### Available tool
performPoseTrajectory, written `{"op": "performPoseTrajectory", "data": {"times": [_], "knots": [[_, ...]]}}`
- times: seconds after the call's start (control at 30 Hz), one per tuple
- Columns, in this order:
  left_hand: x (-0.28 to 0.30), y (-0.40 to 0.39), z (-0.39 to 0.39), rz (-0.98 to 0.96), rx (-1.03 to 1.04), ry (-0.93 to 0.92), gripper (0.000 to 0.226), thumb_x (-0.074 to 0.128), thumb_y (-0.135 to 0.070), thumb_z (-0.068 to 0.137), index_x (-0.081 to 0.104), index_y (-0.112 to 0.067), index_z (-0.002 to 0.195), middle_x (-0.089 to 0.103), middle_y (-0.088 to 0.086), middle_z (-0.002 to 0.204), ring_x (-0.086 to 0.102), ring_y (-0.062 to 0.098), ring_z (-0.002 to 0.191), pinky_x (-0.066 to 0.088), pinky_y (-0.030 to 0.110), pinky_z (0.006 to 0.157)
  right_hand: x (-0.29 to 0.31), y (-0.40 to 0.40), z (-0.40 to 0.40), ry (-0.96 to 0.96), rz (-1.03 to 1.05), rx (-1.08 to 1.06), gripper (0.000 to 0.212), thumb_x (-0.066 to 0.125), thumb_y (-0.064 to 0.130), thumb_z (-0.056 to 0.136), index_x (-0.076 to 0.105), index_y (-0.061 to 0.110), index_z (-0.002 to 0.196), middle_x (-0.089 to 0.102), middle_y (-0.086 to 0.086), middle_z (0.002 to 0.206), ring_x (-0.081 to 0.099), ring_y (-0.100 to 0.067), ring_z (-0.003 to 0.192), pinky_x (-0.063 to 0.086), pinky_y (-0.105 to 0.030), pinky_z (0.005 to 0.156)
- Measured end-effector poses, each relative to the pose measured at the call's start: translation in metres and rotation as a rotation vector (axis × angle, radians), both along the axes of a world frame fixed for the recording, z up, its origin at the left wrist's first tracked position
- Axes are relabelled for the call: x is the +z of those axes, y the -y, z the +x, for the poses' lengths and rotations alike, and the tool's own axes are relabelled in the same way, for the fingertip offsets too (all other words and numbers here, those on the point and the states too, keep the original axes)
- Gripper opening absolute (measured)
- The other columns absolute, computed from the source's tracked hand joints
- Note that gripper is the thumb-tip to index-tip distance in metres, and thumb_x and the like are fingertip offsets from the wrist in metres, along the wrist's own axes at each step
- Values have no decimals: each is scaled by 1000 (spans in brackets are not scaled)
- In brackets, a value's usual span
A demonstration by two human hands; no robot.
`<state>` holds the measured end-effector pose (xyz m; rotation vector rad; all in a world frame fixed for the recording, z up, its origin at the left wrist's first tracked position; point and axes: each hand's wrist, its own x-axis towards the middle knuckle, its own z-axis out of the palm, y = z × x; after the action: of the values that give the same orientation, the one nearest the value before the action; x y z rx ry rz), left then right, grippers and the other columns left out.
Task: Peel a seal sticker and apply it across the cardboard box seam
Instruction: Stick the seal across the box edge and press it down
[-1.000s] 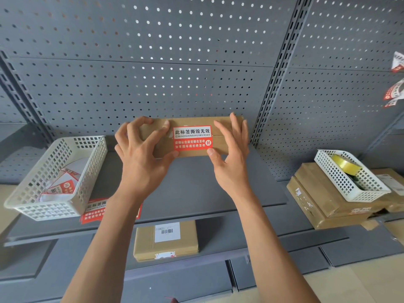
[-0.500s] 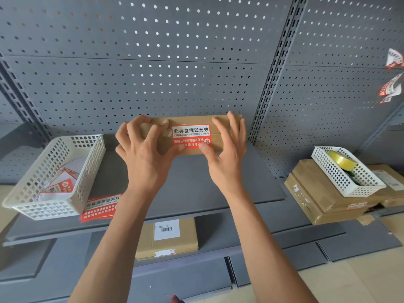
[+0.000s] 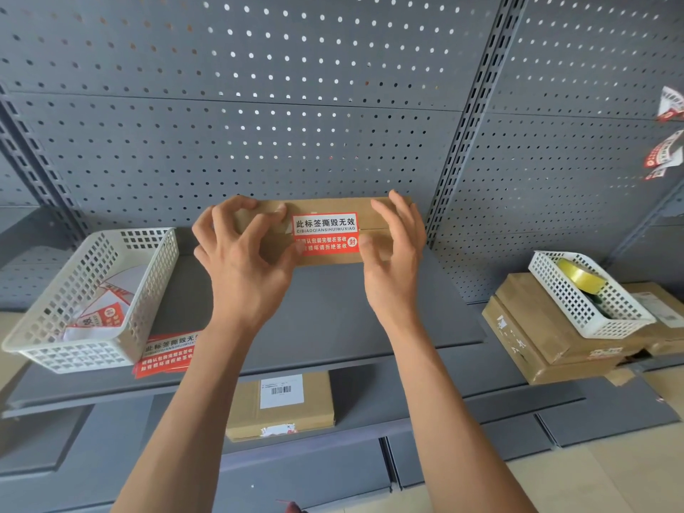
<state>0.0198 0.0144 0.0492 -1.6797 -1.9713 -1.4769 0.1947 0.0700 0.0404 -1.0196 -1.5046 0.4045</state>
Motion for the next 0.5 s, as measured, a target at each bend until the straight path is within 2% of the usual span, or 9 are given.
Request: {"op": "performPoseTrajectory", "data": {"times": [0.03,0.07,0.13,0.2,0.33,0.5], "knots": [[3,0,5,1,30,36,42,74,-55,77,70,-32,113,47,0,133,33,32,130,27,37,94,1,0,-6,-3,2,-64,38,64,27,92,62,19,130,45,7,152,27,-22,148,27,-36,119],[5,-1,12,1,68,75,43,73,-59,77,70,-32,110,47,-1,131,33,30,130,27,37,93,2,0,-14,9,-6,-130,42,65,39,91,62,22,128,46,7,150,29,-23,147,27,-44,118],[8,-4,25,10,148,133,43,75,-62,76,67,-30,104,47,-2,128,34,30,129,30,41,94,4,2,-26,55,-26,-234,52,68,54,85,61,25,127,45,8,150,29,-23,146,26,-45,113],[8,-9,31,27,204,153,44,77,-62,74,64,-29,100,46,-2,128,34,30,129,29,44,97,4,2,-33,96,-21,-285,59,69,61,81,60,26,128,43,8,151,28,-23,147,26,-44,108],[3,-15,31,34,215,138,40,77,-60,76,63,-29,99,45,-3,130,32,30,131,27,45,98,-3,-4,-30,104,17,-297,52,70,54,86,59,27,129,43,9,151,26,-22,148,25,-43,108],[-1,-16,31,68,220,147,17,65,-41,93,64,-24,98,48,1,132,33,33,132,31,50,99,-7,-8,-25,76,70,-288,36,67,40,93,63,26,126,47,10,149,31,-25,145,23,-36,107]]}}
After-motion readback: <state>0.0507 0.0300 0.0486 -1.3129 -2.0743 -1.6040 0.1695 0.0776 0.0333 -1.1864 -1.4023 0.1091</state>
